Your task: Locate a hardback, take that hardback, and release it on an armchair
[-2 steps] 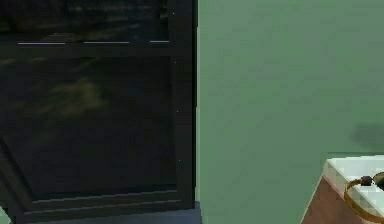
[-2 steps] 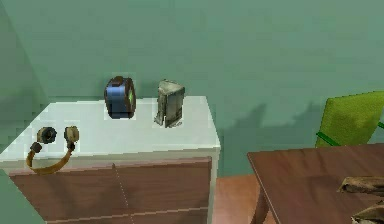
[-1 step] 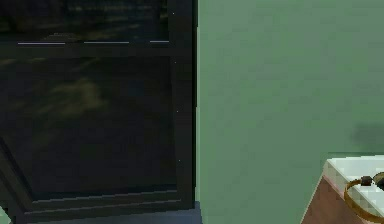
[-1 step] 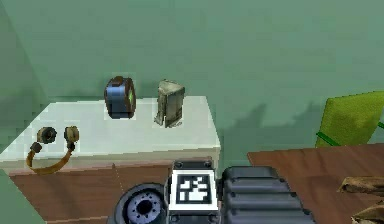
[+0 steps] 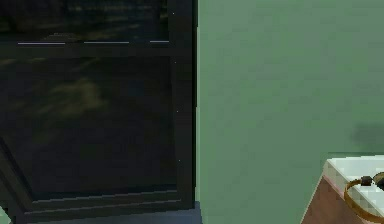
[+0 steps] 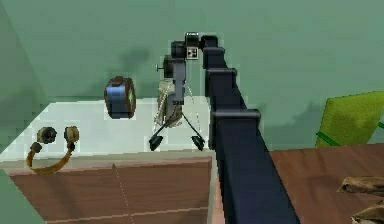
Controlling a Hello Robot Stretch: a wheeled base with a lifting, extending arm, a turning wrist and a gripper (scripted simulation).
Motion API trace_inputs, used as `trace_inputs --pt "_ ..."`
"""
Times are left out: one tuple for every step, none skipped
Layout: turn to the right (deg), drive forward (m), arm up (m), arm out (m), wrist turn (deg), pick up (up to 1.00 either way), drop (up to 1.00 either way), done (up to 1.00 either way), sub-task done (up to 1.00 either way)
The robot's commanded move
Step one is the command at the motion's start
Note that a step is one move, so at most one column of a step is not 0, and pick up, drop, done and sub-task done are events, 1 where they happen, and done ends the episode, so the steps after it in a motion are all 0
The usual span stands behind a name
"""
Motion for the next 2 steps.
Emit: trace_inputs --pt "0.0 0.00 0.00 0.00 45.0 0.00 0.00 0.00 0.00" --pt "0.0 0.00 0.00 0.00 45.0 0.00 0.00 0.00 0.00"
